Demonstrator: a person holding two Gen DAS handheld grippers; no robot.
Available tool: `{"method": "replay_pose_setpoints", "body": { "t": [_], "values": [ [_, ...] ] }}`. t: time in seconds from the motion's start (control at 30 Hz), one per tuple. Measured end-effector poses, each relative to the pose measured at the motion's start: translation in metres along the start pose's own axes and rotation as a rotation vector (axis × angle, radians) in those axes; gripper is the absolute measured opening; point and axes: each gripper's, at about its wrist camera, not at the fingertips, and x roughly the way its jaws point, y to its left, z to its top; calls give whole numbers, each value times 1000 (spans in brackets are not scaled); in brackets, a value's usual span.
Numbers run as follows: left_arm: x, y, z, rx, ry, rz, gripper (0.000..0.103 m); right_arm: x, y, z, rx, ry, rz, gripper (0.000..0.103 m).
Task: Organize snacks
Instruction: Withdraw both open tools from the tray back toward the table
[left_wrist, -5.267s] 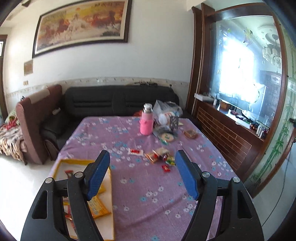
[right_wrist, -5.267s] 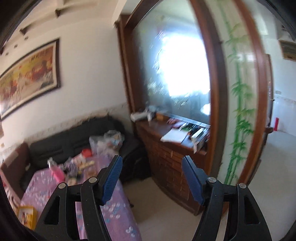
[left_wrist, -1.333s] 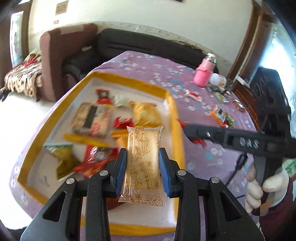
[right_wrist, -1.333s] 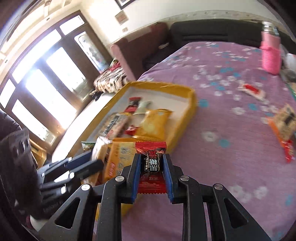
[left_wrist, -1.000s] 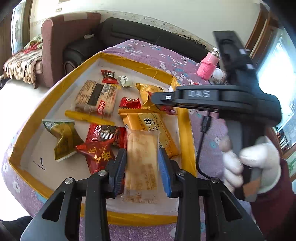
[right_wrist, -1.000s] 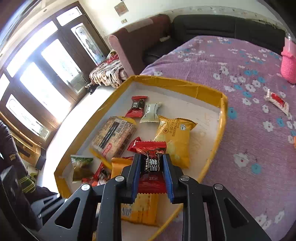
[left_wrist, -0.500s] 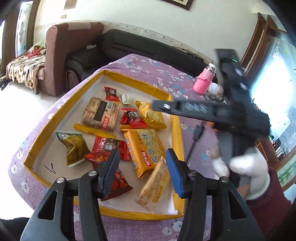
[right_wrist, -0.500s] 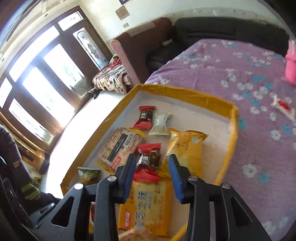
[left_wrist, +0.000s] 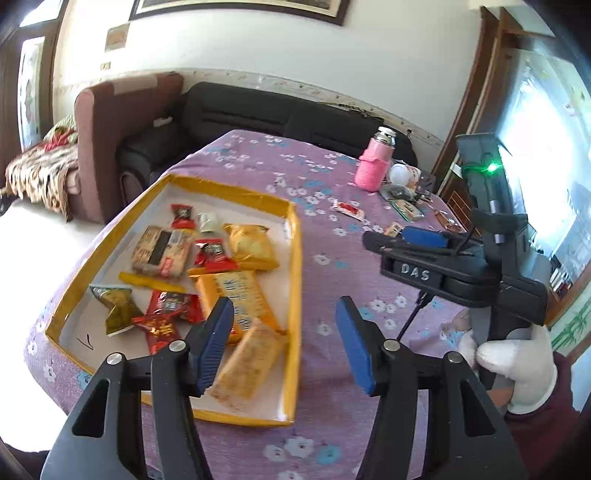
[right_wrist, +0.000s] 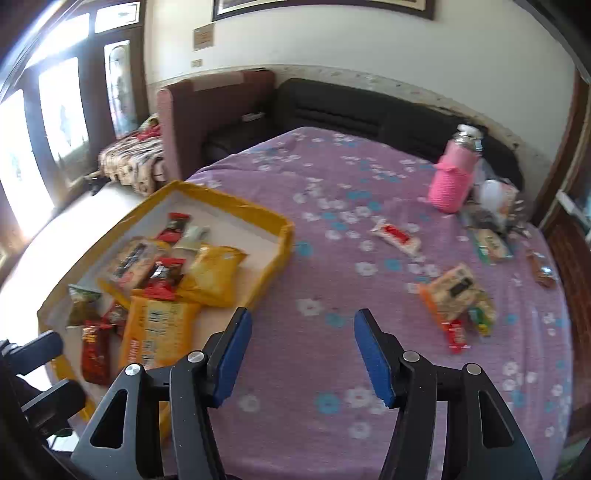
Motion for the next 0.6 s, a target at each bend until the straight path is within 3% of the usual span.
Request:
{"method": "replay_pose_setpoints", "body": {
  "t": [0.27, 0.6],
  "values": [
    [4, -41, -1, 50, 16, 20, 62, -37, -39, -29, 7, -78, -115, 67],
    [15, -53, -8, 24, 49, 127, 66, -56, -66, -64, 29, -76, -149, 67]
  ]
}}
